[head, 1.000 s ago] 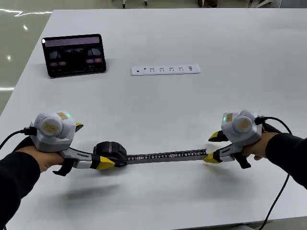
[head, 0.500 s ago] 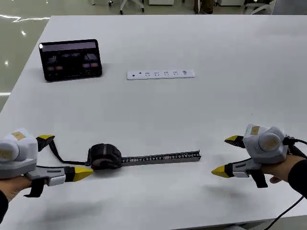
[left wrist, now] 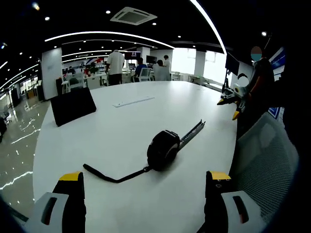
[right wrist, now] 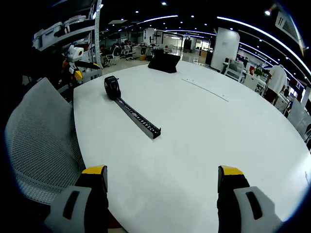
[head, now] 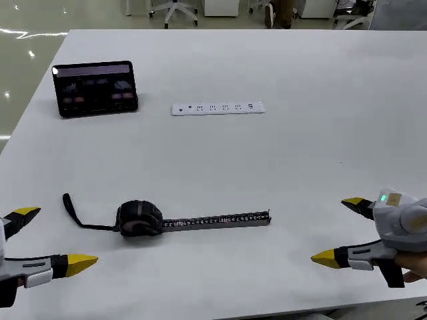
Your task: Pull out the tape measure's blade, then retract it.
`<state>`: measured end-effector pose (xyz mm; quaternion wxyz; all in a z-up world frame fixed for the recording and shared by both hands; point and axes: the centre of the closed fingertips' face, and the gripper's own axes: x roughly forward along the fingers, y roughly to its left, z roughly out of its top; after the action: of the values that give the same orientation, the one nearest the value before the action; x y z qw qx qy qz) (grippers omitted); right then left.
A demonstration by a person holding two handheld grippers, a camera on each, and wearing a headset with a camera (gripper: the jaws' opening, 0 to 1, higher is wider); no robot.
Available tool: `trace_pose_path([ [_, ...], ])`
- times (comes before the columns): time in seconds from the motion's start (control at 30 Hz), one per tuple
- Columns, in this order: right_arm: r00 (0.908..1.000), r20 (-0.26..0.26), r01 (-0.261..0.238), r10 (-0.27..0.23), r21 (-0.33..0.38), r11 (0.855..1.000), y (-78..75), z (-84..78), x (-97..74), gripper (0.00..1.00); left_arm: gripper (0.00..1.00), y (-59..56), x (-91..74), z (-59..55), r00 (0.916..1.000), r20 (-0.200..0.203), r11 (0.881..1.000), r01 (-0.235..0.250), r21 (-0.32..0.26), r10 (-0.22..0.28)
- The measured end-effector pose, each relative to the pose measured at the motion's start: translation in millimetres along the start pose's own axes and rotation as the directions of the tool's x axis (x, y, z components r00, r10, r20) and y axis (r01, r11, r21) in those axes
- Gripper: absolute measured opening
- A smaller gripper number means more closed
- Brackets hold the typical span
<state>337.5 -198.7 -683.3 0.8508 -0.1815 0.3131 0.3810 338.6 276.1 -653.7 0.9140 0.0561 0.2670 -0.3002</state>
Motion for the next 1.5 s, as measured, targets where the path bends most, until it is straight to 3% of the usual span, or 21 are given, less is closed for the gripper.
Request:
trace_pose_path([
  [0.2, 0.9998, 0.018, 0.013, -0.013, 0.01, 1.0, 11.7, 3.4, -13.5, 1.0, 1.0, -2.9, -11.5, -7.3, 0.9999, 0.012, 1.0, -0.003, -0.015, 0.003],
  [0.43, 0.9994, 0.005, 0.034, -0.035, 0.013, 0.999, 10.7, -5.8, -29.8, 1.0, 1.0, -7.3, -23.2, -3.9, 0.9995, 0.03, 1.0, -0.008, -0.003, 0.008],
  [0.73, 0.9977, 0.003, 0.068, -0.068, 0.022, 0.997, 4.1, -10.5, -50.8, 1.0, 1.0, 3.9, -33.5, 2.0, 0.9984, 0.033, 0.999, -0.047, 0.004, 0.047],
  [1.13, 0.9967, 0.019, 0.078, -0.078, 0.032, 0.996, 1.3, -13.8, -58.8, 1.0, 1.0, 1.3, -38.1, 1.0, 0.9975, 0.03, 0.998, -0.064, 0.008, 0.064],
  [1.43, 0.9966, 0.016, 0.081, -0.081, 0.025, 0.996, 3.9, -16.4, -64.1, 1.0, 1.0, 3.5, -40.4, -4.1, 0.997, 0.018, 0.997, -0.075, 0.01, 0.075],
  [1.47, 0.9967, 0.014, 0.08, -0.08, 0.026, 0.996, 4.4, -17.1, -63.8, 1.0, 1.0, 4.2, -40.4, -6.3, 0.9966, 0.006, 0.996, -0.083, 0.021, 0.083],
  [1.5, 0.9968, 0.012, 0.078, -0.079, 0.027, 0.997, 5.0, -17.9, -63.7, 1.0, 1.0, 3.4, -40.5, -12.2, 0.9966, -0.032, 0.997, -0.075, 0.019, 0.076],
])
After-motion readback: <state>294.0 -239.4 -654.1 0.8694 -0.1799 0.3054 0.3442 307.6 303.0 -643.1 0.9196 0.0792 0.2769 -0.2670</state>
